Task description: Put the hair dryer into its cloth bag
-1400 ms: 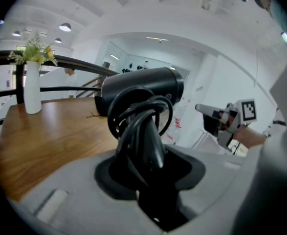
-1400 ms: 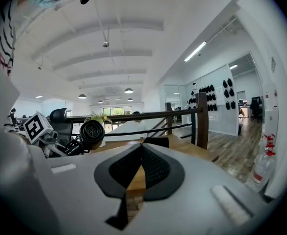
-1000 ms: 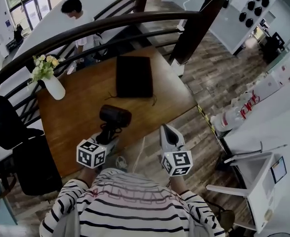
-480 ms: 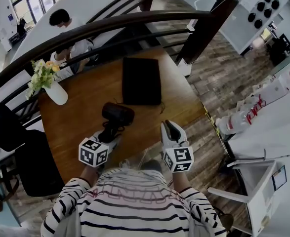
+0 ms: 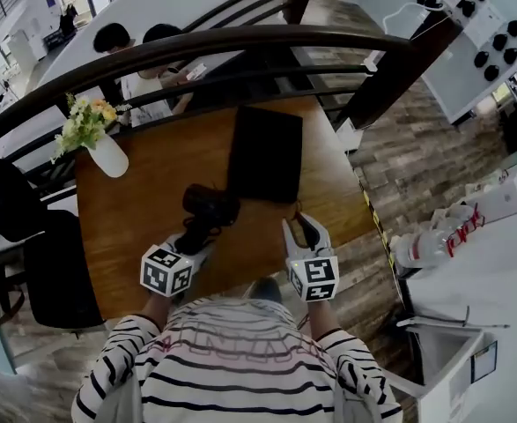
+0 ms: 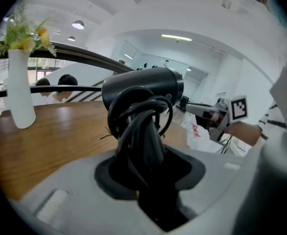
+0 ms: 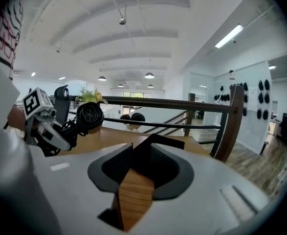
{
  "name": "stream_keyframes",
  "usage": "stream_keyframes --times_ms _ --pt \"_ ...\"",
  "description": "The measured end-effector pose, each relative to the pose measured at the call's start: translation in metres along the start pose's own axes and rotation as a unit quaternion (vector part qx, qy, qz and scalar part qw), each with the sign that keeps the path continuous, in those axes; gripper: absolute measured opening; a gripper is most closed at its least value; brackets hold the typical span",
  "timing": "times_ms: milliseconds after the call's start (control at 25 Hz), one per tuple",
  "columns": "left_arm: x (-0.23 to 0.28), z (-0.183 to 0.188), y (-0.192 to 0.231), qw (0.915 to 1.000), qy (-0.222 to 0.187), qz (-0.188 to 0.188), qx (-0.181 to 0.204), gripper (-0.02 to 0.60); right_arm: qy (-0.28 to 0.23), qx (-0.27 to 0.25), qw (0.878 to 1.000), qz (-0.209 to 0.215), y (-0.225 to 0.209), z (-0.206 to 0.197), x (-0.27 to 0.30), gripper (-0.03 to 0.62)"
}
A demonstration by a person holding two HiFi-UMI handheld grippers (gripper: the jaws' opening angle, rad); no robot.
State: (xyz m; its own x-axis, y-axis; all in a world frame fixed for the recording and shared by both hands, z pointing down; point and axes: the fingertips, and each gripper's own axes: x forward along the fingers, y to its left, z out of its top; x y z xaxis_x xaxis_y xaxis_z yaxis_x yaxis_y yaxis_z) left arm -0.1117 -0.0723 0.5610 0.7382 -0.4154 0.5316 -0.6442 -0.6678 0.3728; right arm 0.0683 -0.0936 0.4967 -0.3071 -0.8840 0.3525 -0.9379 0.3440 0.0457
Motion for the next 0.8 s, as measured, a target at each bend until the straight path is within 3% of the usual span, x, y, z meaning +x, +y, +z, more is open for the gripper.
stream_keyframes --times_ms 200,480,640,800 --pt "0.027 0.007 0.0 0.9992 0.0 0.032 -0.025 0.153 0.033 -0.059 0.997 0.045 -0.03 -0.011 0.033 0.127" --pt "0.066 0.012 -0.003 0.9962 -0.002 0.068 -0.055 0.153 0.083 -0.142 0.98 0.114 -0.067 -0.044 0.083 0.144" --pt "0.085 0.013 -0.003 0.994 0.006 0.087 -0.067 0.153 0.122 -0.189 0.963 0.148 -0.086 -0.068 0.107 0.163" --pt "0.095 0.008 -0.002 0.9906 0.012 0.11 -0.08 0.152 0.153 -0.25 0.936 0.195 -0.09 -0.095 0.123 0.166"
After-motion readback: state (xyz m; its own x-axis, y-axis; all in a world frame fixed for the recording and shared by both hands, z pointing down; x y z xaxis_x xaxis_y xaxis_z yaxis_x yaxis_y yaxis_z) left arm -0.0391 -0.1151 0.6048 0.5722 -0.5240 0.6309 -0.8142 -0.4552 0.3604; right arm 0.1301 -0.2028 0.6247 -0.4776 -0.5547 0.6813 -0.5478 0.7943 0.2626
